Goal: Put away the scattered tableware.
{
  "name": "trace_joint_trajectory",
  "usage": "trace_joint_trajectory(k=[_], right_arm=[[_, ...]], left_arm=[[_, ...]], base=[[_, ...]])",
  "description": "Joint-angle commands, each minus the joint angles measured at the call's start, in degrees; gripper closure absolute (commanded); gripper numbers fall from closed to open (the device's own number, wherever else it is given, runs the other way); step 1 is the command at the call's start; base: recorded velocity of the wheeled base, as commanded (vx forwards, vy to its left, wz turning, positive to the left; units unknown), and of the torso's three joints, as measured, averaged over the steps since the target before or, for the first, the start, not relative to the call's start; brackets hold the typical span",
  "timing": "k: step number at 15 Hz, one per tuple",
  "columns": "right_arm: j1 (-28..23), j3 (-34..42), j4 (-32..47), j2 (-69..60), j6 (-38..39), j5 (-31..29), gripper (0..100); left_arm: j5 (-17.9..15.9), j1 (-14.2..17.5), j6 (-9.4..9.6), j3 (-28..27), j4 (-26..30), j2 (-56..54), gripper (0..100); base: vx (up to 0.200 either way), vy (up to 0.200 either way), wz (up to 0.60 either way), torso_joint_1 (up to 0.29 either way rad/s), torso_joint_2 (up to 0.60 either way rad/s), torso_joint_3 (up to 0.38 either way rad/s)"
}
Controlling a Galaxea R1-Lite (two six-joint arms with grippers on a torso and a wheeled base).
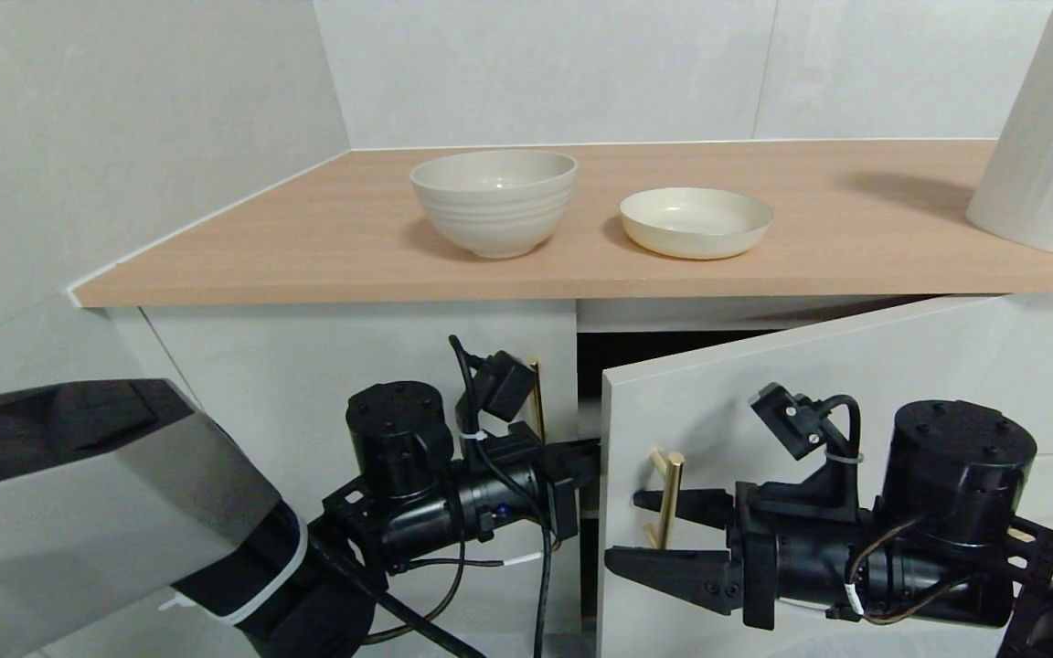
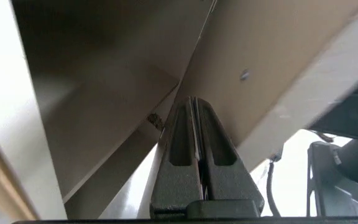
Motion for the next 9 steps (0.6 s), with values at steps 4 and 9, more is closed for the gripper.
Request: trace_joint_trajectory(k=[4, 9], right_arm=[[-2.5, -0.2, -0.2, -0.2, -0.1, -0.1, 0], [-6.4, -0.2, -0.1, -2.0, -0.3, 0.0, 0]], left_arm=[[-0.2, -1.3, -0.03, -2.2, -0.3, 2.6, 100], [-0.2, -2.2, -0.3, -3.7, -0.3, 2.6, 100]], base=[[0.0, 0.0, 0.0, 0.0, 0.0, 0.0], [0.0, 0.0, 0.0, 0.0, 0.0, 0.0]])
